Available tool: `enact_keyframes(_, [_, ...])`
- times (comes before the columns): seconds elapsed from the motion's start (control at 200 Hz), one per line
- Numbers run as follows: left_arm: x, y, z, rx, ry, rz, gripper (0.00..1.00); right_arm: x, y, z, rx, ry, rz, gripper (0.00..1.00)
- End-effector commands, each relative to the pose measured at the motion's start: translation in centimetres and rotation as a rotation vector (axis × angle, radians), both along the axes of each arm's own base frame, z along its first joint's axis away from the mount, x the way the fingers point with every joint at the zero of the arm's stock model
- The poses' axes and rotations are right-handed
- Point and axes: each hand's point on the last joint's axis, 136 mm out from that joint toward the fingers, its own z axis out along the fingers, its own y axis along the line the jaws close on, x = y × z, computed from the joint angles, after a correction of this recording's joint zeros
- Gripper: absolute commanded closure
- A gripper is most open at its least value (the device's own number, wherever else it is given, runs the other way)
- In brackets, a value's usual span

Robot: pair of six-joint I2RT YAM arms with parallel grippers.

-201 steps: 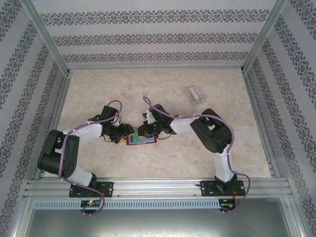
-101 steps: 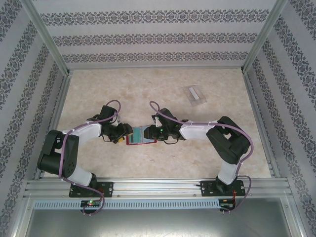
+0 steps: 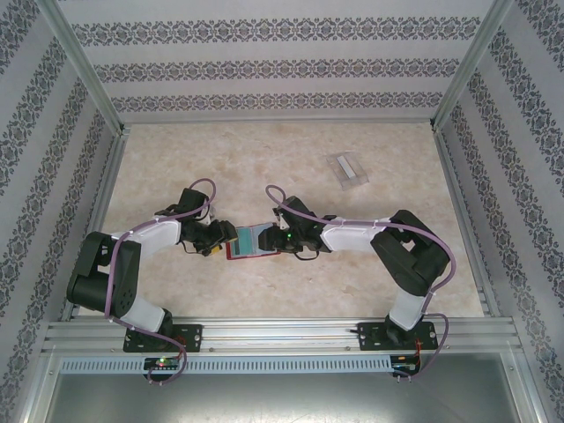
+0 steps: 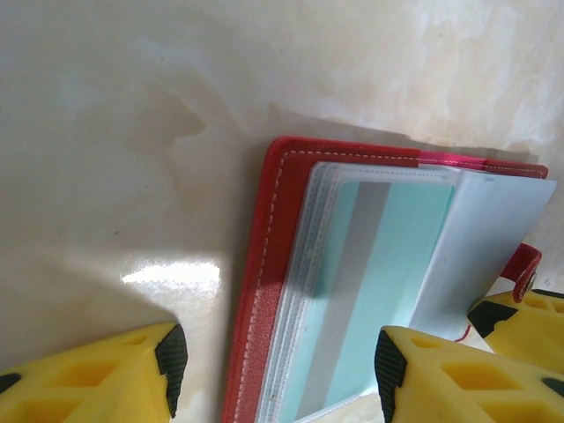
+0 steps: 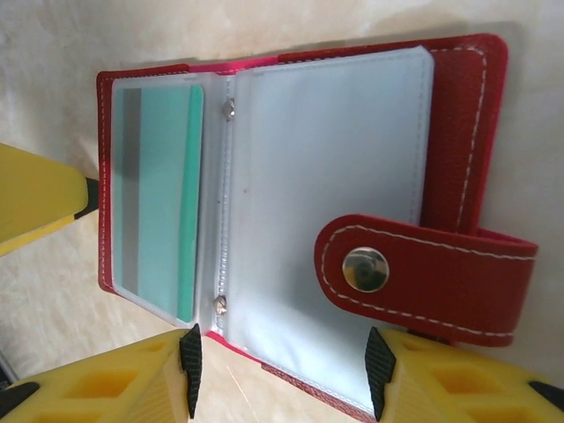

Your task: Put the credit cards into the card holder

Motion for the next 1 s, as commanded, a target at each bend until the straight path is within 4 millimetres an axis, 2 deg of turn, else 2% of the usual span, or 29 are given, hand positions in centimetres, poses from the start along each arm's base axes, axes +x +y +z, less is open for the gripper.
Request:
enact_keyframes(0.0, [-0.2,0.6,0.3,0.028,0.009,-0.001,0.39,0.2,-1.0,0.2,-0.058,-0.028,-0.008,0.47])
enact_keyframes(0.35, [-0.3,0.9,0.2,0.041,0.006,0.006,0.39,-0.2,-1.1,0.3,-0.099,-0.048,0.01,0.43])
enact_keyframes(0.555, [-0.3,1.0,0.2,0.048,0.006,0.014,0.4,-0.2,-0.7,1.9,-0.1,-0.071,0.02,0.38])
enact_keyframes(0.69, [-0.5,1.0,0.3,0.047,0.013,0.005,0.4,-0.2,-1.5,1.1,-0.142,-0.075,0.011,0.38])
enact_keyframes(0.994, [-0.8,0.9,-0.2,0.031,0.015,0.016,0.4,-0.7,-0.5,-0.4,-0.131,-0.039,0.037,0.39])
